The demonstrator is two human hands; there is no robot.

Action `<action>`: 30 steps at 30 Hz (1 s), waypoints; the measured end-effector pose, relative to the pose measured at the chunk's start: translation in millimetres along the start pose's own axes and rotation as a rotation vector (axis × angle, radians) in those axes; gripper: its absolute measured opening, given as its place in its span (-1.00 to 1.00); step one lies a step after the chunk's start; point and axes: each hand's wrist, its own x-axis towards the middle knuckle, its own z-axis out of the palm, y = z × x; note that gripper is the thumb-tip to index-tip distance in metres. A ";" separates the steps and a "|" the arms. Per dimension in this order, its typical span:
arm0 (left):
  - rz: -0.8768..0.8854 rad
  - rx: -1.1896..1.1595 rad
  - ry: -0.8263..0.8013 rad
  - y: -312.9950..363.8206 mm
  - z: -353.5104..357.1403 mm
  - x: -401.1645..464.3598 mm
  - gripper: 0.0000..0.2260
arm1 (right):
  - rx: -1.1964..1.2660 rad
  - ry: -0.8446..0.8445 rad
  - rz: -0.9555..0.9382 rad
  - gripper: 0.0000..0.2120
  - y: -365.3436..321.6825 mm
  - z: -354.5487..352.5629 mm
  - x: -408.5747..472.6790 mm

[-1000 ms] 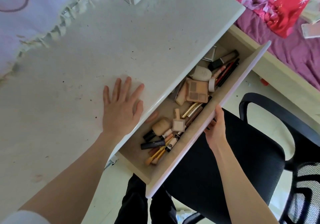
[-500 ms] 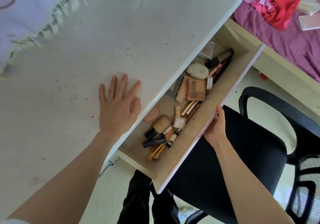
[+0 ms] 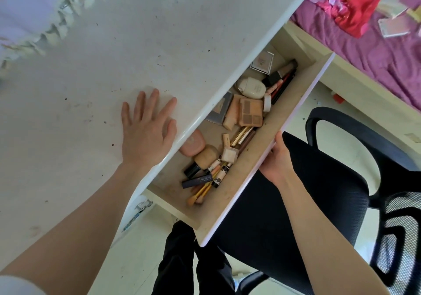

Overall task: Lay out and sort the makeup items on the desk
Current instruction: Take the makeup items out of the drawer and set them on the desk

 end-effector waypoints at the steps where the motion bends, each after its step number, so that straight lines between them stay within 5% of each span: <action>1: 0.000 0.001 0.002 0.0 0.4 -0.5 -0.55 | -0.005 0.003 0.003 -0.34 0.3 1.8 -3.3; 6: 0.008 0.013 0.023 -0.4 2.4 -1.1 -0.55 | -0.121 0.011 -0.025 -0.69 0.0 0.8 -22.3; 9: -0.016 -0.006 0.046 5.0 4.4 -8.6 -0.56 | -0.245 -0.082 -0.089 -0.72 -0.2 -1.0 -37.8; 13: -0.052 -0.131 0.075 31.0 6.0 -40.1 -0.61 | -0.375 0.022 -0.213 -0.66 -0.7 -3.8 -50.9; 19: 0.218 -0.252 0.035 78.6 38.3 -107.1 -0.57 | -0.715 0.126 -0.489 -0.70 -3.6 -3.0 -59.5; 27: -0.111 -0.195 -0.192 87.0 89.6 -75.3 -0.64 | -1.601 -0.154 -0.898 -0.73 5.0 40.8 -17.4; 30: -0.176 -0.213 -0.217 93.3 99.7 -69.1 -0.62 | -2.038 -0.239 -0.691 -0.67 13.6 60.1 3.4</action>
